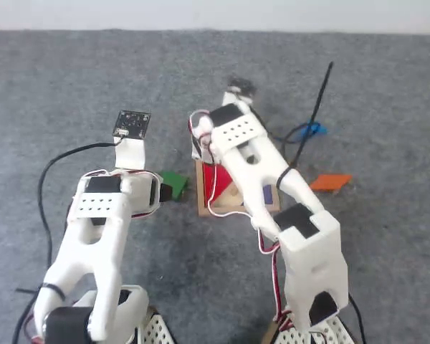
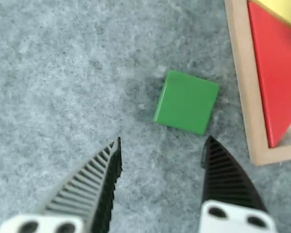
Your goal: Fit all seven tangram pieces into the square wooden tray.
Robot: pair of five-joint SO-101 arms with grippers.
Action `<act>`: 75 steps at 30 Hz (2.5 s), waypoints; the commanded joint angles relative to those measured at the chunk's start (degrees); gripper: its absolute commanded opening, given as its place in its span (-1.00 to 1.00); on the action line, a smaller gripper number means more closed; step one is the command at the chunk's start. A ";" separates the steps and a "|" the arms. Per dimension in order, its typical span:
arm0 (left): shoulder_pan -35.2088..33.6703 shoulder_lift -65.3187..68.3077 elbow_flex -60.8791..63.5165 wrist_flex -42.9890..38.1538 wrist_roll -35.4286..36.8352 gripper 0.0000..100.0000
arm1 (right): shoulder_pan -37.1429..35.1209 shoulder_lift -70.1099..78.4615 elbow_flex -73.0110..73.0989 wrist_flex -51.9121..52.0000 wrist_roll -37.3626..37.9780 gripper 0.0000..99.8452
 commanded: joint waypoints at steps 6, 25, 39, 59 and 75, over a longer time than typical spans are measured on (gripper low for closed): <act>-0.18 -2.55 -3.03 -0.62 0.53 -0.48 | 12.79 -0.84 -19.25 16.13 67.52 -0.59; -0.18 -2.55 -3.03 -0.62 0.53 -0.48 | 8.04 -8.66 -2.81 23.69 119.03 -0.63; -0.26 -2.64 -2.95 -0.97 2.81 -0.48 | 6.99 -48.40 52.13 -16.66 118.51 -0.63; -0.26 -60.40 29.76 -10.11 4.48 -0.48 | 6.55 -27.74 40.09 -20.88 116.04 -0.63; -0.26 -67.96 32.22 -8.00 4.48 -0.48 | 4.09 -23.34 38.24 -22.99 117.19 -0.98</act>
